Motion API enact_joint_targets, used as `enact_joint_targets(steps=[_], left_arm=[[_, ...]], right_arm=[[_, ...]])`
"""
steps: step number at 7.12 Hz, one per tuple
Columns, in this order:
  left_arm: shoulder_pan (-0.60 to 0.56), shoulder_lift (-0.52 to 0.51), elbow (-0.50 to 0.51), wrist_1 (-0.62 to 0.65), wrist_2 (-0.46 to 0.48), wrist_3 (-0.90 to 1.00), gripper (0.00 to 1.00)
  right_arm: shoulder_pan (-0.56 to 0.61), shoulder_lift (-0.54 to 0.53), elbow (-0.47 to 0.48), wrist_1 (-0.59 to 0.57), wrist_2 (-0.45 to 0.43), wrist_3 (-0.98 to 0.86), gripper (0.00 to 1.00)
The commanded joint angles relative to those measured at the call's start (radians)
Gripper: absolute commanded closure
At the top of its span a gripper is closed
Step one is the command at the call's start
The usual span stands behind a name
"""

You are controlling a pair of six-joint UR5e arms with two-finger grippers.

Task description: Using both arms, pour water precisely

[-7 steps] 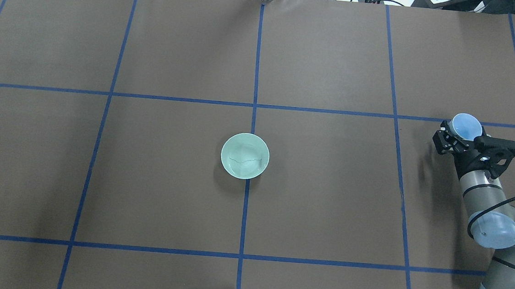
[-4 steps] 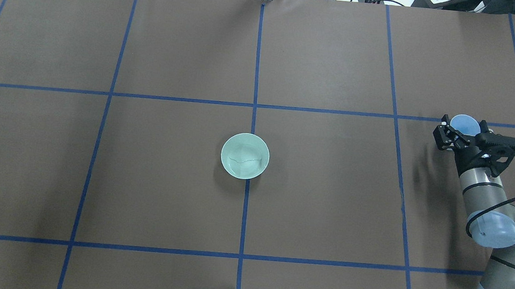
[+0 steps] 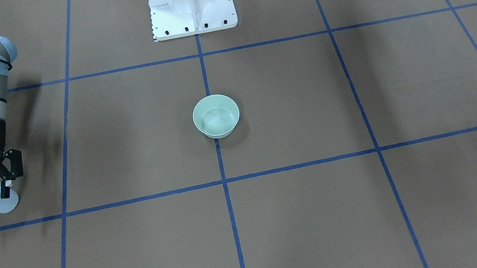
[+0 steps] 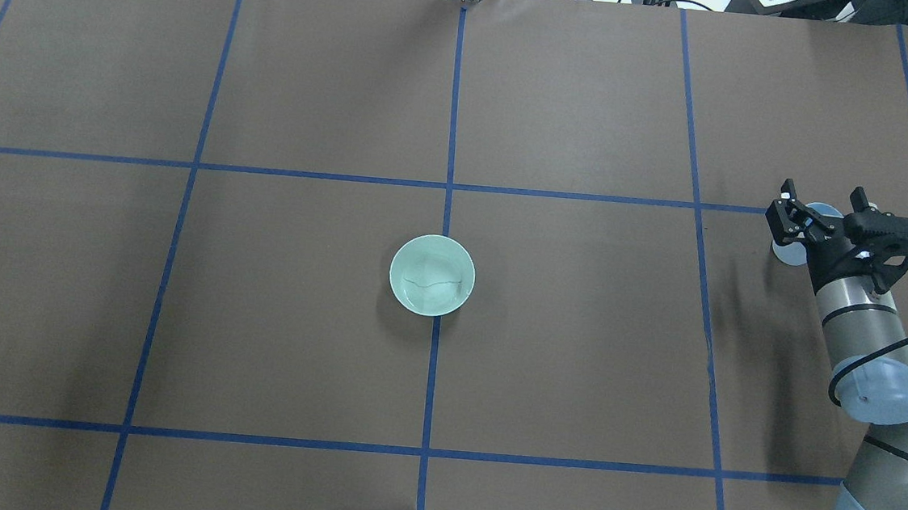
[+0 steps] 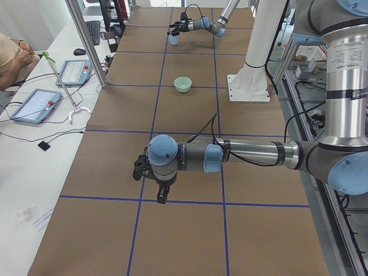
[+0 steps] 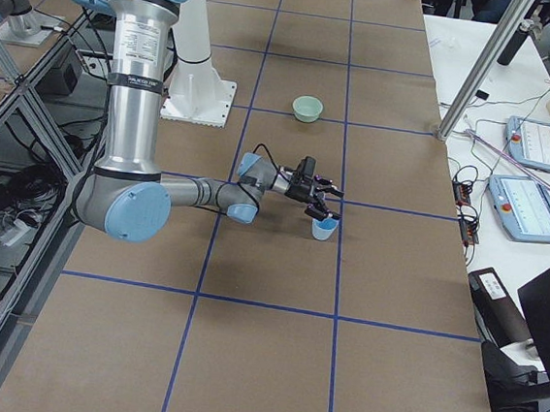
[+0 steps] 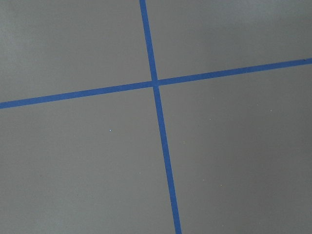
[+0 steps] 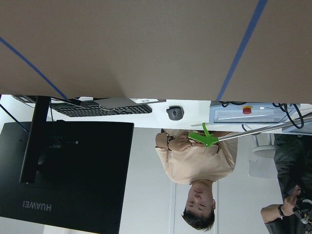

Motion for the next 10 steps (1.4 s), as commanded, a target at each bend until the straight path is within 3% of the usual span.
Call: enact_joint_targets(steps=[1,5,6,8,10], left_arm=[[0.000,0.003,0.000,-0.001,0.000,0.002,0.00],[0.000,-0.002,-0.017,-0.001,0.000,-0.014,0.00],[0.002,-0.007,-0.052,-0.002,0.002,-0.114,0.00],[0.014,-0.052,-0.090,-0.011,0.000,-0.193,0.00],[0.067,-0.130,-0.092,-0.013,0.000,-0.208,0.00]], right_arm=[[0.123,0.009,0.013,0.001,0.245,-0.041,0.00],[0.456,0.021,0.010,-0.033,0.844,-0.148,0.00],[0.540,0.035,0.012,-0.088,1.001,-0.193,0.00],[0.685,0.063,0.010,-0.264,1.225,-0.369,0.00],[0.831,0.100,0.010,-0.535,1.467,-0.678,0.00]])
